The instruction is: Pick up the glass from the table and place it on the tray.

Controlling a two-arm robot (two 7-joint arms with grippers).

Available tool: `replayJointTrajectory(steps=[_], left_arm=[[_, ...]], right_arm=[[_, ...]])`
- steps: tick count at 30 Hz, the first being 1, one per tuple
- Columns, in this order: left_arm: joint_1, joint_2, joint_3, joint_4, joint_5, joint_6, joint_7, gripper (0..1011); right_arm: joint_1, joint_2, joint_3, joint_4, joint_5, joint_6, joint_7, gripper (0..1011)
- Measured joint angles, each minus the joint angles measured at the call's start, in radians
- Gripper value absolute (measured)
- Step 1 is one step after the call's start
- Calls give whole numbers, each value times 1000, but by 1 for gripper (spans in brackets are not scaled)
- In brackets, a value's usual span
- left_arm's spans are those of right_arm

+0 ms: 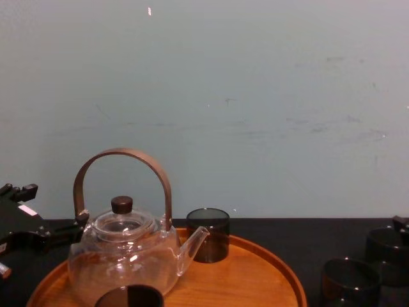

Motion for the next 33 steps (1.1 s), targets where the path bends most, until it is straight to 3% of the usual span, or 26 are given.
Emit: replayJointTrajectory(steps=[33], left_arm=[[0,0,0,0,0,0,0,1010]], right_arm=[[0,0,0,0,0,0,0,1002]])
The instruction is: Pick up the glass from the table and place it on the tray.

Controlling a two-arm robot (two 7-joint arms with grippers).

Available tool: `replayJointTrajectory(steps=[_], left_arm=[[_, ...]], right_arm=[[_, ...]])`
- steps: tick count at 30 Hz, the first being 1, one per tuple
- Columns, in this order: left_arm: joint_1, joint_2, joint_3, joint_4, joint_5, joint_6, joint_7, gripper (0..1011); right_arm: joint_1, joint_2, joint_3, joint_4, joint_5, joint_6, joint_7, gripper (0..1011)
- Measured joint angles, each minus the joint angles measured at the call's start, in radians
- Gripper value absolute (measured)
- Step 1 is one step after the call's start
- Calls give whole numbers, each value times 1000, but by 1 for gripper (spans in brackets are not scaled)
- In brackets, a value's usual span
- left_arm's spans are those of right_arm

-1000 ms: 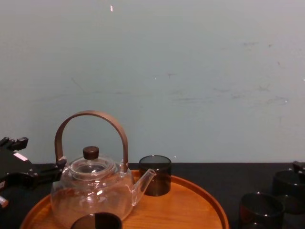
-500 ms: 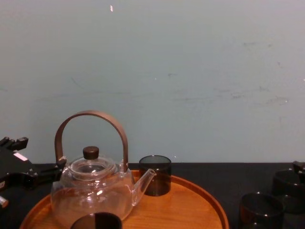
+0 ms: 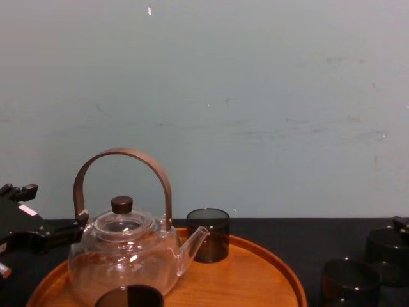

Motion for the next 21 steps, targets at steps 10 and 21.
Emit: replayJointTrajectory(steps=[10,21], left_arm=[[0,0,0,0,0,0,0,1009],[0,0,0,0,0,0,0,1009]], right_arm=[[0,0,0,0,0,0,0,1002],[-70,34,37,-61,17,-9,53,1002]])
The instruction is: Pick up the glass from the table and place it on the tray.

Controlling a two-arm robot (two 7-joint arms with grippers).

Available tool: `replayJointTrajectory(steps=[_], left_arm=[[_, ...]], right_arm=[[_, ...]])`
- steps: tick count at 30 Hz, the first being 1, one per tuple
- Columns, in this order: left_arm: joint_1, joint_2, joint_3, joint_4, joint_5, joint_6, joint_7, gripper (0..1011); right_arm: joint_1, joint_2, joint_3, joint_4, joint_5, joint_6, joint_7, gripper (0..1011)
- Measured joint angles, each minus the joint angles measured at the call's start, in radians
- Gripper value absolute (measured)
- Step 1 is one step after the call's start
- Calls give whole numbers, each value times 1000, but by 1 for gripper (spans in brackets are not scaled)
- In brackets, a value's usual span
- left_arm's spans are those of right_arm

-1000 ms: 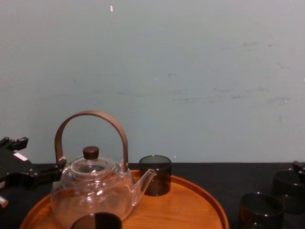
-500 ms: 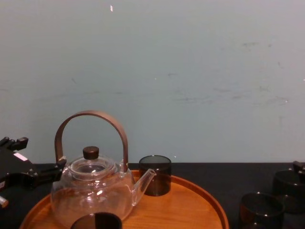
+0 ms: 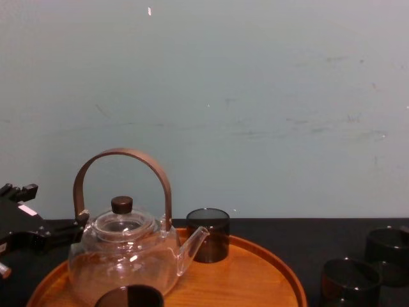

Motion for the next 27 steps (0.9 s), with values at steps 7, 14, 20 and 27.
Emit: replayJointTrajectory(steps=[7,14,20,27], left_arm=[[0,0,0,0,0,0,0,1010],[0,0,0,0,0,0,0,1009],[0,0,0,0,0,0,0,1009],[0,0,0,0,0,0,0,1010]], right_arm=[[-73,27,22,-78,2,-11,17,1002],[-139,45,42,-150,1,-13,24,1002],[-177,48,51,-188,-5,-12,36,1002],[-193,34,50,-197,-9,-14,66,1002]])
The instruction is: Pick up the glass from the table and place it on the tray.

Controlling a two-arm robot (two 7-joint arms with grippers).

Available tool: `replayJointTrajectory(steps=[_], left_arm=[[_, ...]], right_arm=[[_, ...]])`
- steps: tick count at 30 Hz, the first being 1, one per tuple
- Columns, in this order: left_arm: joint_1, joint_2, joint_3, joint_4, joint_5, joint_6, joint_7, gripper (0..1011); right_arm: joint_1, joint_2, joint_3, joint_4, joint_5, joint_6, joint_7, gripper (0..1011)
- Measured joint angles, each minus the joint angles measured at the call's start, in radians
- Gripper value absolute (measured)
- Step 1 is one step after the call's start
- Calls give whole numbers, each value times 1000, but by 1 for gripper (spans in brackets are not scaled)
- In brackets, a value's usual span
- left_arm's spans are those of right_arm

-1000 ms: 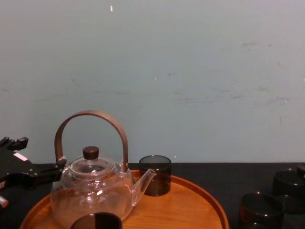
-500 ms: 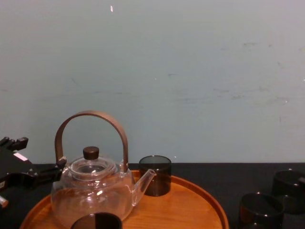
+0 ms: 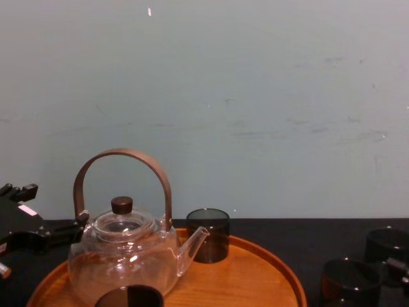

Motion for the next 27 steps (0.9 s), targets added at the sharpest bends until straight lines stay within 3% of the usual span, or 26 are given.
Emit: replayJointTrajectory(steps=[27], left_arm=[[0,0,0,0,0,0,0,1009]], right_arm=[[63,-121,-23,155,-6,21,126,1002]])
